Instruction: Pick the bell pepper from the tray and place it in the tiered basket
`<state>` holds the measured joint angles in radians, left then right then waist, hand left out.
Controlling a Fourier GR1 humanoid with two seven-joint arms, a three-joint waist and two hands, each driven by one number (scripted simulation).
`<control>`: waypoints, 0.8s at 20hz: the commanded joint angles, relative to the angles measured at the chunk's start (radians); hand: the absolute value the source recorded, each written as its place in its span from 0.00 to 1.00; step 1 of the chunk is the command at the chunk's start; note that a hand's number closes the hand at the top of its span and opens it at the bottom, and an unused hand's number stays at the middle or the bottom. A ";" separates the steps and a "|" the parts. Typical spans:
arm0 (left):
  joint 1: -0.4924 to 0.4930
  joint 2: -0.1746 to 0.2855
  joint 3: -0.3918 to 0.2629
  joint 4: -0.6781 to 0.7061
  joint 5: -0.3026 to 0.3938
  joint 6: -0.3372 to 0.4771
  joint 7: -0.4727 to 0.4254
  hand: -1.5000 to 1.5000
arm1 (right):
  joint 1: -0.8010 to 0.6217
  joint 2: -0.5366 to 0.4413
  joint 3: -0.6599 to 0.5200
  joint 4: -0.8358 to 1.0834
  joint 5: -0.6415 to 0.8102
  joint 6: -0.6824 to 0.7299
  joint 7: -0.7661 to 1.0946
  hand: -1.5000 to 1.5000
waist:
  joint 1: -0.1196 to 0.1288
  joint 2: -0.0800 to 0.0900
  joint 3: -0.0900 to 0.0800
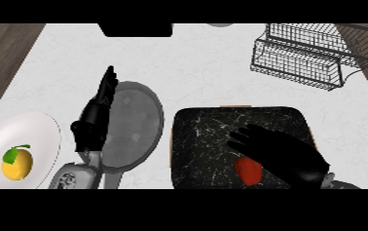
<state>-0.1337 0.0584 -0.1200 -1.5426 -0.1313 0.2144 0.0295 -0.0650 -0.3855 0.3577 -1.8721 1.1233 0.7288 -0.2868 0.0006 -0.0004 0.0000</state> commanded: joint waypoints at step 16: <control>0.046 -0.019 0.039 -0.015 -0.011 -0.046 -0.031 0.50 | 0.018 0.121 0.023 0.189 0.102 -0.129 -0.053 0.00 | 0.001 0.000 0.000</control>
<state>-0.1310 0.0452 -0.0814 -1.5559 -0.1473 0.1795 0.0346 -0.0390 -0.3047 0.3713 -1.7299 1.2094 0.6241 -0.3429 -0.0002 -0.0005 0.0000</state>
